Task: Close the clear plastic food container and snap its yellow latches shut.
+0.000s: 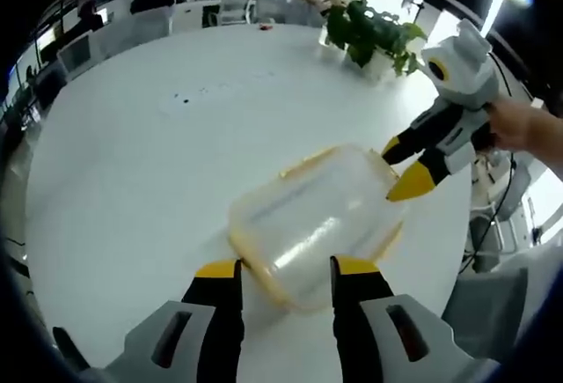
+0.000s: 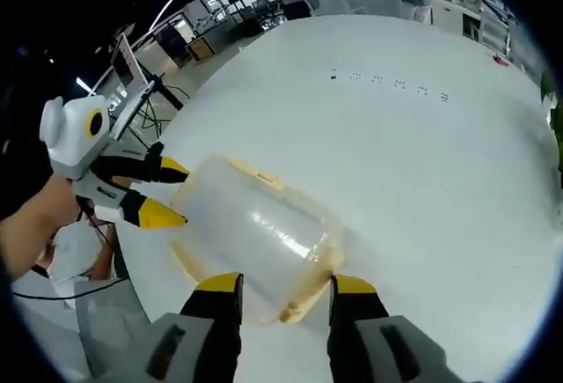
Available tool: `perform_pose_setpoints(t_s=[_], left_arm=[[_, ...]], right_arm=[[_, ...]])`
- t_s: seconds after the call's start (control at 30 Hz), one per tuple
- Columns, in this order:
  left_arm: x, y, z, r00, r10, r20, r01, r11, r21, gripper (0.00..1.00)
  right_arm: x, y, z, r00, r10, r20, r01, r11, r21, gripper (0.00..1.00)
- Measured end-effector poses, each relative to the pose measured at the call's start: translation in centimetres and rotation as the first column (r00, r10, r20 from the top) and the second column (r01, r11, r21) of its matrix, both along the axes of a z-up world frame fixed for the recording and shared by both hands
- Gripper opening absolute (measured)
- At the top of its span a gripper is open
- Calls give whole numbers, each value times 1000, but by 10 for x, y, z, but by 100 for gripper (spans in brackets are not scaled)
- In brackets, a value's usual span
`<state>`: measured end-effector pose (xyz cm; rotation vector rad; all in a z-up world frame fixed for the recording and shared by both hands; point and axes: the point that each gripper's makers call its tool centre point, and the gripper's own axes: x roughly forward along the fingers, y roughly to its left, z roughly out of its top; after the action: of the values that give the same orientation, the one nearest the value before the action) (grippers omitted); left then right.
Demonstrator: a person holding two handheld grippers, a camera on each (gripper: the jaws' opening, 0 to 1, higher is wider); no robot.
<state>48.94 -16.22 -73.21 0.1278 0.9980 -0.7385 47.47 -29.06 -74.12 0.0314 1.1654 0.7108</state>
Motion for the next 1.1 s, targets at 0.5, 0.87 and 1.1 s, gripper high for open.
perform_pose_setpoints(t_s=[0.5, 0.87, 1.1], left_arm=[[-8, 0, -4, 997, 40, -73, -41, 999, -15, 30], [-4, -2, -4, 996, 32, -80, -32, 999, -7, 31], [-3, -2, -3, 996, 39, -79, -39, 999, -1, 32]], right_arm=[[-5, 2, -3, 998, -7, -57, 8, 1000, 22, 30], [-3, 2, -2, 999, -14, -44, 15, 1000, 22, 32], [-2, 2, 0, 999, 8, -33, -8, 1000, -3, 33]])
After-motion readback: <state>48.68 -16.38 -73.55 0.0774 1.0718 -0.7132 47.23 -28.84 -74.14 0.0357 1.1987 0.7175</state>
